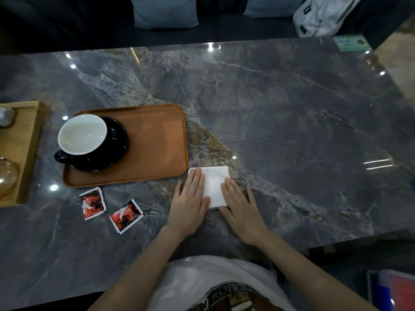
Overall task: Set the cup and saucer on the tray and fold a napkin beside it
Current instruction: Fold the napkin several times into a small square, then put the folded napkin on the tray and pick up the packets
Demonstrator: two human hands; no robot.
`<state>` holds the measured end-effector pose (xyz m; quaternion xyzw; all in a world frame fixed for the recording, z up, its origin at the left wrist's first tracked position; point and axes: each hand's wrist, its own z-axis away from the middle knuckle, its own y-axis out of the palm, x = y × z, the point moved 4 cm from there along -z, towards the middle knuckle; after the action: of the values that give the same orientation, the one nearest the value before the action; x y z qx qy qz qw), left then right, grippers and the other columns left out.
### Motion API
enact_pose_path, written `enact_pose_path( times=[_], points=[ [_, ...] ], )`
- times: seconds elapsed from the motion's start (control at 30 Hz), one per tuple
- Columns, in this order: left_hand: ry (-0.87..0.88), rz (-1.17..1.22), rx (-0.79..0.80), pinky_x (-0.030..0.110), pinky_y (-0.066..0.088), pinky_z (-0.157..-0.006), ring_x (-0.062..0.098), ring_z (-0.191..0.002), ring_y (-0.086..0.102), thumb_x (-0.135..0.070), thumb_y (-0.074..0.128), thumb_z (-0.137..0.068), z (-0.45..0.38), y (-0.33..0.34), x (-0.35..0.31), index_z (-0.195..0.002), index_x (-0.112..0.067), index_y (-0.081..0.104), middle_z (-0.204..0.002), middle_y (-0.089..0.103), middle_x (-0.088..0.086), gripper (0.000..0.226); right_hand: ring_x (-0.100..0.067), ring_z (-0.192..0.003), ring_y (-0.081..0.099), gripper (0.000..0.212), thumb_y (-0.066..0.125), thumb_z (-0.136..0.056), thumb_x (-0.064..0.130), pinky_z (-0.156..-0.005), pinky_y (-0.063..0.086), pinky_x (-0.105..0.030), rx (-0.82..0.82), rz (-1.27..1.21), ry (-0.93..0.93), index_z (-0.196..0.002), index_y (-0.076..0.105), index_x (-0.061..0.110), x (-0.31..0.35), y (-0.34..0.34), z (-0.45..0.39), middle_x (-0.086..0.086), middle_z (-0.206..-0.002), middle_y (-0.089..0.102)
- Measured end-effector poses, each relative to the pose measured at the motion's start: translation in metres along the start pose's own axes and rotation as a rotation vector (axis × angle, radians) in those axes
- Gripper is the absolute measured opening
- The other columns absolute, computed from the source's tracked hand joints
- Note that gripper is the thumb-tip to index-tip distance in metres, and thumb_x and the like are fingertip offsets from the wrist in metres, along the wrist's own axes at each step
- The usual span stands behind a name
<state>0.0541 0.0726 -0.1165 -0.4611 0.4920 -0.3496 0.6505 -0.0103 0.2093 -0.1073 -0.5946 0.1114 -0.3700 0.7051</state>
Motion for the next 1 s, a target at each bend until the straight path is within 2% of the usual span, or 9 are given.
enact_pose_path(
  times=[0.13, 0.23, 0.4, 0.47, 0.53, 0.67, 0.77, 0.87, 1.0],
  points=[
    [0.006, 0.037, 0.006, 0.054, 0.028, -0.104, 0.017, -0.139, 0.014, -0.039, 0.017, -0.097, -0.001, 0.001, 0.002, -0.14, -0.004, 0.033, -0.149, 0.033, 0.011, 0.058, -0.012, -0.145, 0.004, 0.081, 0.001, -0.083, 0.06, -0.113, -0.014, -0.025, -0.142, -0.145, 0.171, -0.149, 0.009, 0.013, -0.007, -0.017, -0.006, -0.004, -0.159, 0.007],
    [0.025, 0.079, 0.002, 0.052, 0.021, -0.108, 0.017, -0.142, 0.01, -0.037, 0.023, -0.094, -0.001, 0.002, 0.004, -0.142, -0.005, 0.029, -0.152, 0.024, 0.008, 0.058, -0.021, -0.146, -0.005, 0.087, 0.001, -0.079, 0.061, -0.116, -0.008, -0.036, -0.034, -0.136, 0.314, -0.148, 0.004, 0.008, -0.003, -0.015, -0.015, -0.01, -0.159, -0.003],
    [0.055, 0.134, -0.003, 0.042, 0.011, -0.114, 0.021, -0.142, 0.001, -0.042, 0.016, -0.091, 0.001, 0.002, 0.006, -0.145, -0.005, 0.018, -0.151, 0.003, 0.002, 0.065, -0.025, -0.144, 0.012, 0.07, 0.048, -0.091, 0.034, -0.119, 0.01, -0.038, -0.149, -0.453, 0.42, -0.148, 0.016, 0.009, 0.02, -0.014, -0.026, -0.01, -0.156, 0.016],
    [0.06, 0.173, 0.023, 0.033, 0.0, -0.116, 0.015, -0.141, -0.012, -0.048, 0.009, -0.087, 0.004, 0.002, 0.008, -0.146, -0.009, 0.005, -0.151, -0.01, -0.002, 0.071, -0.027, -0.131, 0.036, 0.056, 0.058, -0.085, 0.019, -0.107, 0.034, -0.036, -0.293, -0.698, 0.508, -0.136, 0.039, 0.006, 0.022, -0.022, -0.029, -0.013, -0.141, 0.041],
    [0.06, 0.225, 0.031, 0.027, -0.006, -0.115, 0.01, -0.141, -0.018, -0.049, 0.006, -0.085, 0.007, -0.001, 0.01, -0.146, -0.014, -0.003, -0.15, -0.016, -0.005, 0.071, -0.025, -0.107, 0.054, 0.034, 0.06, -0.082, 0.008, -0.077, 0.045, -0.022, -0.364, -0.94, 0.566, -0.115, 0.051, 0.005, 0.022, -0.032, -0.031, -0.012, -0.116, 0.057],
    [0.046, 0.313, 0.054, 0.023, -0.011, -0.113, 0.006, -0.141, -0.018, -0.049, 0.007, -0.081, 0.013, -0.007, 0.008, -0.144, -0.021, -0.009, -0.15, -0.017, -0.009, 0.07, -0.022, -0.087, 0.06, 0.025, 0.067, -0.08, 0.008, -0.063, 0.049, -0.025, -0.295, -1.258, 0.662, -0.101, 0.053, 0.011, 0.021, -0.038, -0.034, -0.006, -0.096, 0.061],
    [0.038, 0.377, 0.058, 0.027, -0.008, -0.115, 0.004, -0.14, -0.018, -0.05, 0.008, -0.081, 0.013, -0.01, 0.008, -0.143, -0.024, -0.008, -0.15, -0.016, -0.012, 0.07, -0.027, -0.088, 0.066, 0.024, 0.069, -0.08, 0.014, -0.081, 0.056, -0.042, -0.088, -1.422, 0.709, -0.102, 0.06, 0.007, 0.023, -0.034, -0.038, -0.012, -0.096, 0.069],
    [-0.005, 0.456, 0.058, 0.027, -0.005, -0.117, 0.003, -0.141, -0.014, -0.045, 0.012, -0.086, 0.014, -0.014, 0.007, -0.147, -0.021, -0.003, -0.149, -0.016, -0.014, 0.067, -0.029, -0.092, 0.066, 0.016, 0.066, -0.083, 0.015, -0.088, 0.054, -0.047, 0.022, -1.404, 0.676, -0.098, 0.062, 0.009, 0.026, -0.037, -0.041, -0.014, -0.098, 0.069],
    [-0.222, 0.905, -0.062, 0.0, 0.005, -0.105, 0.003, -0.142, 0.003, -0.027, 0.031, -0.1, 0.022, -0.026, 0.006, -0.148, -0.02, 0.007, -0.153, -0.004, -0.012, 0.053, -0.027, -0.083, 0.068, 0.009, 0.066, -0.083, 0.009, -0.077, 0.056, -0.04, 0.043, -1.418, 0.605, -0.091, 0.066, 0.004, 0.035, -0.052, -0.048, -0.013, -0.089, 0.07]
  ],
)
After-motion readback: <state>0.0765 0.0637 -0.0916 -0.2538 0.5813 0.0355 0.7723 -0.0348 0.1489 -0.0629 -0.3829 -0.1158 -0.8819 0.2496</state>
